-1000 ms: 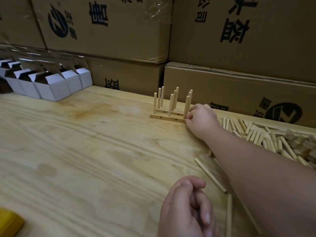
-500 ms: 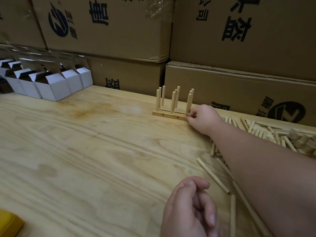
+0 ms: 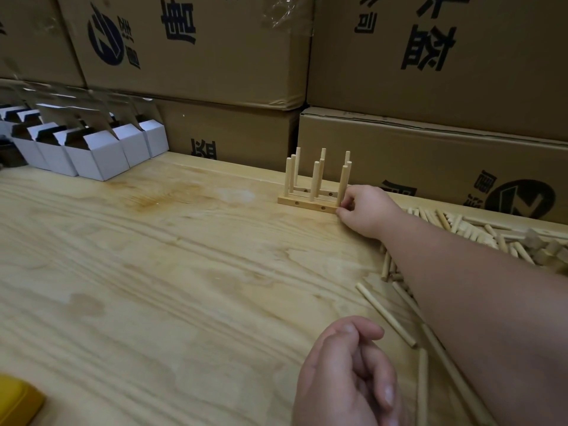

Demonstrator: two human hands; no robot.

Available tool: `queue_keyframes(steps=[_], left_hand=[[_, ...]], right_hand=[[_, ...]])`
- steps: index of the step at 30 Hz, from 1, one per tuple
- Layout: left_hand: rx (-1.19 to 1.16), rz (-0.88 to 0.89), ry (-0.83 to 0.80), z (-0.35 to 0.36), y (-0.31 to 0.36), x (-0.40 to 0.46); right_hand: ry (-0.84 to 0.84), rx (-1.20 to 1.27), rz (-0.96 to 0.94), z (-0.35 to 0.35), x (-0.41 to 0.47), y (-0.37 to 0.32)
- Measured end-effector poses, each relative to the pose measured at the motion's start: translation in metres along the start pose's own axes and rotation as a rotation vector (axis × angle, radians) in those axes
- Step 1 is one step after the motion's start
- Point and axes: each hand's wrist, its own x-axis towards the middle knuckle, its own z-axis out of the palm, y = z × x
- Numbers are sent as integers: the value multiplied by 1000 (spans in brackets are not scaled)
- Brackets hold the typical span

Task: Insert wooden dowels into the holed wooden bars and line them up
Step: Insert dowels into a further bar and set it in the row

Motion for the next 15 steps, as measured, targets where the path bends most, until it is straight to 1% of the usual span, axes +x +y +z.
queue_keyframes(steps=[8, 13, 15], left_hand=[[19, -24, 5, 0, 0, 2], [26, -18, 0, 0, 0, 1], [24, -14, 0, 0, 0, 1]], right_hand=[[50, 55, 19, -3, 1, 1], [95, 45, 1, -2, -3, -1], [110, 6, 6, -2, -4, -2]])
